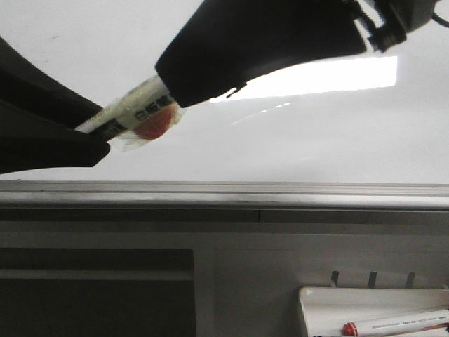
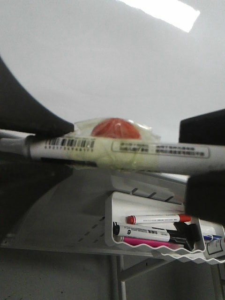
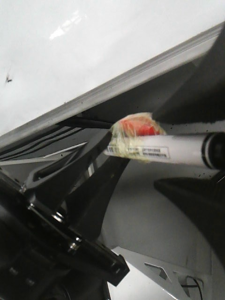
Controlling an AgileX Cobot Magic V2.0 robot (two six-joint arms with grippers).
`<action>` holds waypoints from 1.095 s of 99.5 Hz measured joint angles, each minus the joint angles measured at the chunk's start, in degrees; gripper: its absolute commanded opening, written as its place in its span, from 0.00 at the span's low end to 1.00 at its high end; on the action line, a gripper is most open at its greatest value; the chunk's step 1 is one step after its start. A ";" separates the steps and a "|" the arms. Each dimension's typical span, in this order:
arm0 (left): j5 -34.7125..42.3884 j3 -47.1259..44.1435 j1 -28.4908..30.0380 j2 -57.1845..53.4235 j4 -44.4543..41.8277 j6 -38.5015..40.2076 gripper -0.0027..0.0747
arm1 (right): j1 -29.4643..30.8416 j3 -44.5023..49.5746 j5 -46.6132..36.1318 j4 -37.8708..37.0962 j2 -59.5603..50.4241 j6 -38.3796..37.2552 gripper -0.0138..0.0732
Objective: Write number 2 on whiteboard
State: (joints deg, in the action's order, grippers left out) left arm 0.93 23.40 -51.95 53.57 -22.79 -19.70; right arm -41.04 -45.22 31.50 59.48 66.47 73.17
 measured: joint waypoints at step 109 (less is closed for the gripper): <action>-5.63 0.00 17.79 -28.07 14.49 -0.04 0.33 | -3.45 -0.14 -25.73 5.23 0.19 0.16 0.08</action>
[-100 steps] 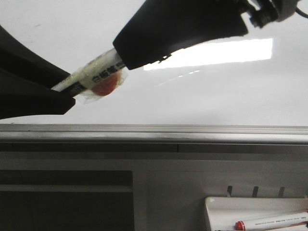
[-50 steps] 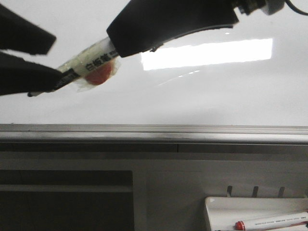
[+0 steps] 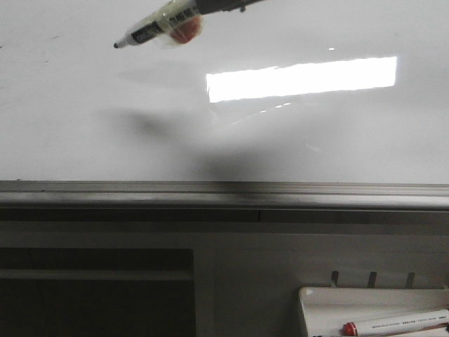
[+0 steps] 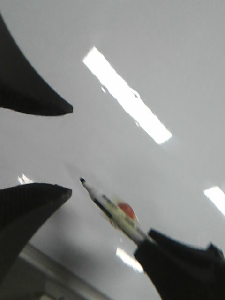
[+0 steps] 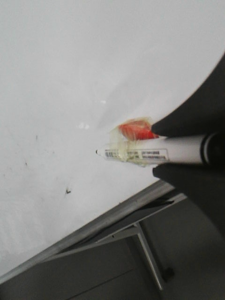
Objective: Write number 2 on whiteboard
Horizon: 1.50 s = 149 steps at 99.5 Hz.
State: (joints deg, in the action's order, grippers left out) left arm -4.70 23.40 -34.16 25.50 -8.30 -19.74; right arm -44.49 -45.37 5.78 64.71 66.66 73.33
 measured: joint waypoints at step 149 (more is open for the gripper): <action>2.17 0.00 32.72 -0.67 19.37 1.57 0.33 | 2.80 -6.12 -11.77 0.52 8.12 0.05 0.08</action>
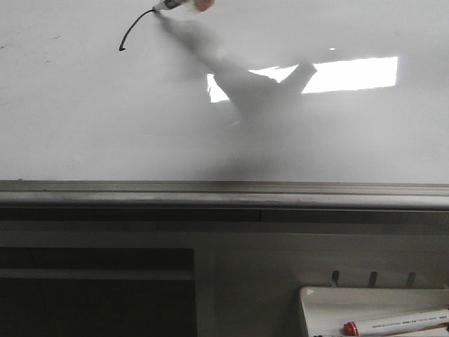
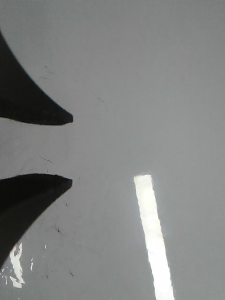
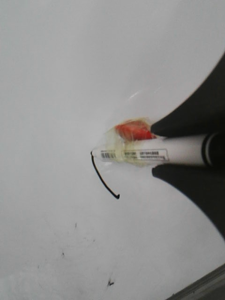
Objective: Write number 2 on whiteboard
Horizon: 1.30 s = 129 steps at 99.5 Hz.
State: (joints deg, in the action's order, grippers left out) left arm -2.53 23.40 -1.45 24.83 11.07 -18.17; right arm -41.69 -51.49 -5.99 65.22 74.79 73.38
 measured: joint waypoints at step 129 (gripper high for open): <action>0.00 0.00 0.03 0.00 0.00 0.15 0.33 | 0.90 15.70 6.38 5.80 -7.44 0.09 0.08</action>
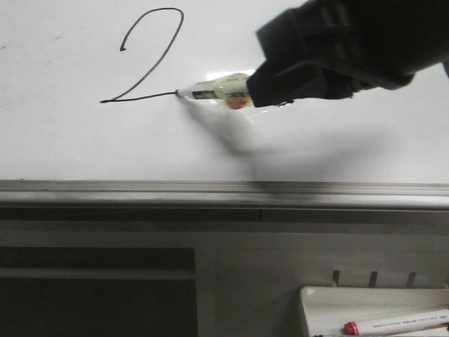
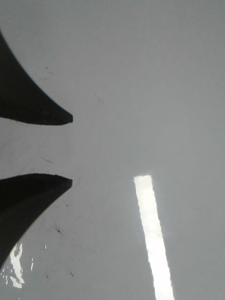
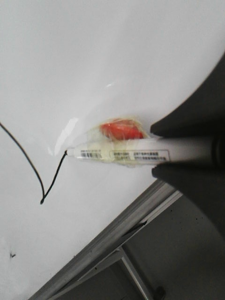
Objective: Write number 2 on whiteboard
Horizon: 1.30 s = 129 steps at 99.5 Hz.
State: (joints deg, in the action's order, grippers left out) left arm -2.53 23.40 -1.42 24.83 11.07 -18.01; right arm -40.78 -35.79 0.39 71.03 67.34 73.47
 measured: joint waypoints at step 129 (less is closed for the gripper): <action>-4.81 -0.29 -48.69 17.11 -33.61 -0.32 0.48 | 1.69 -10.35 27.06 -6.38 2.08 -0.18 0.08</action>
State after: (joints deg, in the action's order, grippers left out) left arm -7.35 23.11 -50.10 41.94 -22.55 -18.34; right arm -39.09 -46.13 27.45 64.65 69.42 73.29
